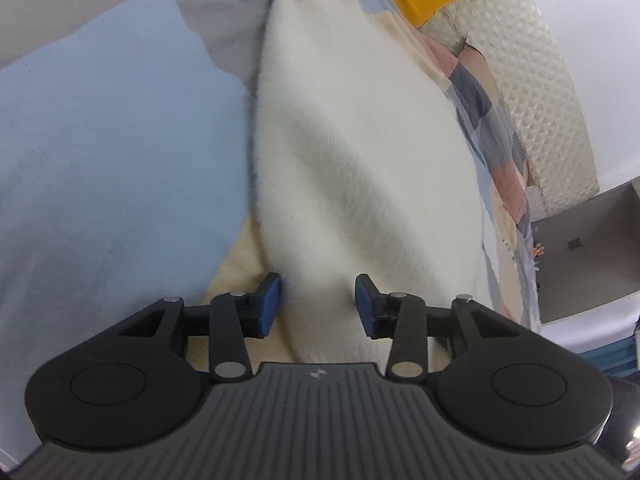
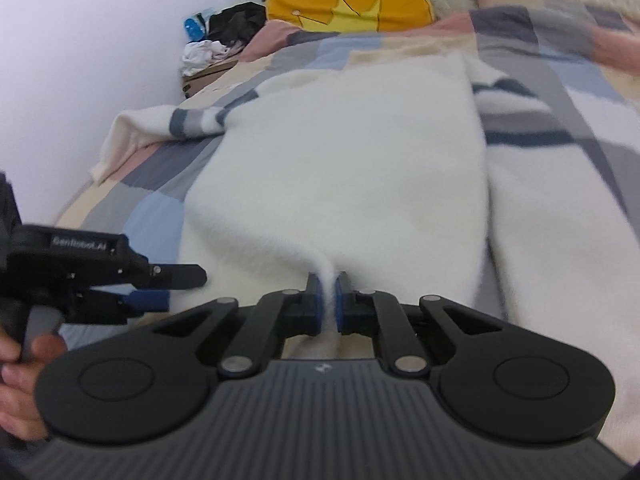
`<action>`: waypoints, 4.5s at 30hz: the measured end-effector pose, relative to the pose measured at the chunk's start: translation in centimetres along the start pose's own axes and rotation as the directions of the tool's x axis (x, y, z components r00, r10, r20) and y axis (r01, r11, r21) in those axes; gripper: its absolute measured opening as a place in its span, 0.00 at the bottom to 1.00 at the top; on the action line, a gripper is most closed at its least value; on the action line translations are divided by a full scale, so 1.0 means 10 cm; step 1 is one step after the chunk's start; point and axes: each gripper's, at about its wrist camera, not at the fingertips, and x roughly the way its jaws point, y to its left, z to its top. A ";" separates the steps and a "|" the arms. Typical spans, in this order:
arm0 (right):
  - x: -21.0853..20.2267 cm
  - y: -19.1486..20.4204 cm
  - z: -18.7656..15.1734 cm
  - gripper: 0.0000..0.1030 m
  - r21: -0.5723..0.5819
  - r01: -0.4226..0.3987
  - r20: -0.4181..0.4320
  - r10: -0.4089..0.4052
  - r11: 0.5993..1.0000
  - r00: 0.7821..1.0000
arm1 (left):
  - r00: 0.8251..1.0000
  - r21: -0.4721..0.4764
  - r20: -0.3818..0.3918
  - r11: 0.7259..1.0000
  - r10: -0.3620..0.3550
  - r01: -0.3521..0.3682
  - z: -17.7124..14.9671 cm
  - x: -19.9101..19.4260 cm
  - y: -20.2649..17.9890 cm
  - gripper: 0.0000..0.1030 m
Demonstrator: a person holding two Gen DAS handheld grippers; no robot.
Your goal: Fold large clothes
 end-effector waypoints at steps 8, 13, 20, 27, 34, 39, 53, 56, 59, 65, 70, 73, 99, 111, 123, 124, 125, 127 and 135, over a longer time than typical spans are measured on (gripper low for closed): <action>0.03 -0.07 0.00 0.10 0.065 -0.026 -0.003 0.027 0.998 1.000 | 0.997 0.036 -0.083 0.999 -0.007 0.010 -0.15 0.13 -0.10 0.43; -0.01 -0.06 -0.01 0.10 0.092 -0.047 0.002 0.047 0.995 0.999 | 0.998 -0.001 -0.055 0.999 -0.033 0.033 -0.14 -0.03 -0.05 0.09; -0.28 0.35 -0.05 0.10 -0.038 -0.159 0.014 0.160 0.987 0.987 | 0.995 -0.045 0.025 0.994 -0.099 0.100 0.07 -0.83 0.04 0.06; -0.18 0.71 -0.09 0.10 -0.132 -0.203 -0.074 0.194 0.970 0.978 | 0.988 0.059 -0.055 0.988 0.145 -0.142 0.35 -1.24 0.04 0.05; 0.14 0.87 -0.27 0.10 -0.216 -0.142 -0.154 0.110 0.966 0.982 | 0.915 0.069 -0.080 0.918 0.395 -0.390 0.55 -1.09 0.45 0.00; 0.24 0.81 -0.33 0.10 -0.208 -0.145 -0.169 0.111 0.967 0.979 | 0.920 0.052 -0.070 0.923 0.385 -0.382 0.53 -1.10 0.56 0.00; -0.12 0.47 -0.15 0.57 0.069 -0.188 -0.074 0.193 0.980 0.978 | 0.963 0.278 0.069 0.922 0.259 -0.268 0.18 -1.08 -0.52 0.01; -0.34 0.29 -0.13 0.57 0.134 -0.164 -0.025 0.168 0.977 0.985 | 0.978 0.277 0.067 0.938 0.196 -0.207 0.09 -1.03 -0.73 0.01; -0.51 0.14 -0.03 0.57 0.162 -0.086 0.014 0.085 0.983 0.996 | 0.990 0.281 0.052 0.949 0.134 -0.143 0.00 -0.93 -0.92 0.01; -0.82 -0.08 0.45 0.57 0.093 0.126 0.080 -0.134 0.988 0.988 | 0.999 0.320 -0.003 0.947 0.046 -0.043 -0.24 -0.68 -1.25 0.01; -1.02 -0.44 0.76 0.55 0.119 0.232 0.061 -0.241 0.965 0.969 | 0.999 0.338 -0.038 0.941 -0.004 0.016 -0.39 -0.46 -1.39 0.01; -1.07 -0.77 0.76 0.55 0.247 0.271 0.029 -0.287 0.930 0.958 | 0.998 0.338 -0.058 0.940 -0.021 0.040 -0.49 -0.31 -1.45 0.01; -0.45 -1.81 -0.11 0.53 0.333 0.176 -0.156 -0.130 0.927 0.979 | 0.998 0.580 -0.035 0.814 0.052 -0.022 -0.87 0.61 -1.32 0.01; -0.39 -1.61 -0.07 0.19 0.252 0.181 -0.242 -0.119 0.951 0.963 | 1.000 0.568 -0.012 0.823 0.023 -0.013 -0.87 0.55 -1.26 0.01; -0.88 -1.80 1.09 0.13 0.036 0.435 -0.124 -0.428 0.900 0.895 | 0.999 0.620 0.050 0.783 0.008 -0.037 -0.98 0.46 -1.29 0.01; -0.95 -1.86 1.25 0.13 -0.002 0.473 -0.105 -0.471 0.881 0.876 | 0.999 0.610 0.052 0.791 0.002 -0.034 -0.96 0.45 -1.29 0.01; -1.02 -1.91 1.40 0.13 -0.021 0.509 -0.084 -0.509 0.860 0.857 | 0.999 0.600 0.052 0.799 -0.006 -0.026 -0.94 0.43 -1.27 0.01; -1.16 -2.05 1.68 0.13 -0.024 0.562 -0.048 -0.562 0.827 0.826 | 0.998 0.582 0.054 0.813 -0.018 -0.017 -0.92 0.41 -1.27 0.01; -1.09 -2.26 2.60 0.12 -0.169 0.737 0.055 -0.740 0.655 0.670 | 0.997 0.559 0.035 0.828 -0.064 0.034 -0.88 0.37 -1.29 0.01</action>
